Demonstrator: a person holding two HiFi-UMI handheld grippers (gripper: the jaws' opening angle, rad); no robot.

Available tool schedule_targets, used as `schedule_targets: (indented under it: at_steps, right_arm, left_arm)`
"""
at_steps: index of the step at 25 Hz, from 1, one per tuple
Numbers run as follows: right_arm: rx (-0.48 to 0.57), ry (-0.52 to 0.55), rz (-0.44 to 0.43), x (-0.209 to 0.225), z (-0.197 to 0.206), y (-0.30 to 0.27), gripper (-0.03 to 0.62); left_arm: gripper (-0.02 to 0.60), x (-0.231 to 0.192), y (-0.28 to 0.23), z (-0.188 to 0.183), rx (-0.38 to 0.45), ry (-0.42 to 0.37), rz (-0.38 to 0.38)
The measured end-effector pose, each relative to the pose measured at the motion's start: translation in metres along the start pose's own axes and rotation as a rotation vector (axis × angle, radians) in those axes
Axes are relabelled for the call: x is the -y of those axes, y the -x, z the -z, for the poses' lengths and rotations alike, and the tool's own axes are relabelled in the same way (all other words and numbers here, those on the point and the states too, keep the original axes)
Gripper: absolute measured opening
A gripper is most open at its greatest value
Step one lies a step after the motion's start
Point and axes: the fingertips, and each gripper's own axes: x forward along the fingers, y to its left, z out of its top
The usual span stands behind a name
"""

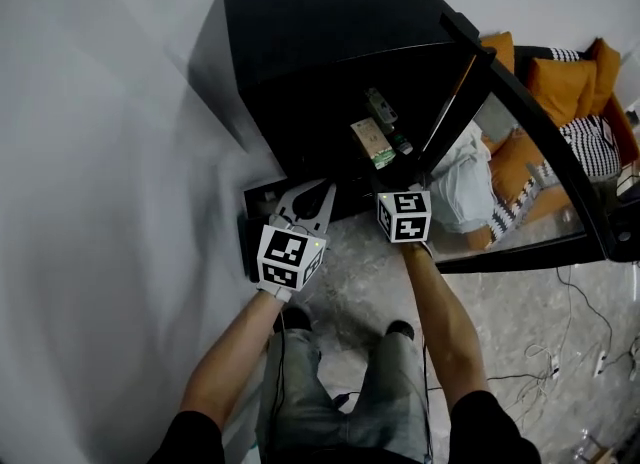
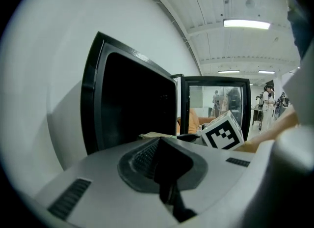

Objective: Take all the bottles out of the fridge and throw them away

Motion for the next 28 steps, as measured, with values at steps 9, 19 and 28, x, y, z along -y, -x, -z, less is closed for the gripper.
schedule_targets:
  at_steps: [9,19,28]
  right_arm:
    - [-0.015,0.023,-0.003,0.011,-0.111,0.119,0.268]
    - [-0.021,0.026,-0.001,0.010,-0.194,0.225,0.268]
    - [0.033,0.023,-0.001,0.013,-0.236,0.247,0.268]
  left_arm:
    - [0.006,0.039,0.032,-0.102,-0.001,0.029,-0.004]
    - [0.006,0.074,0.080,-0.170,-0.021,0.092,-0.016]
    - [0.006,0.081,0.097,-0.212,0.018,0.091,-0.048]
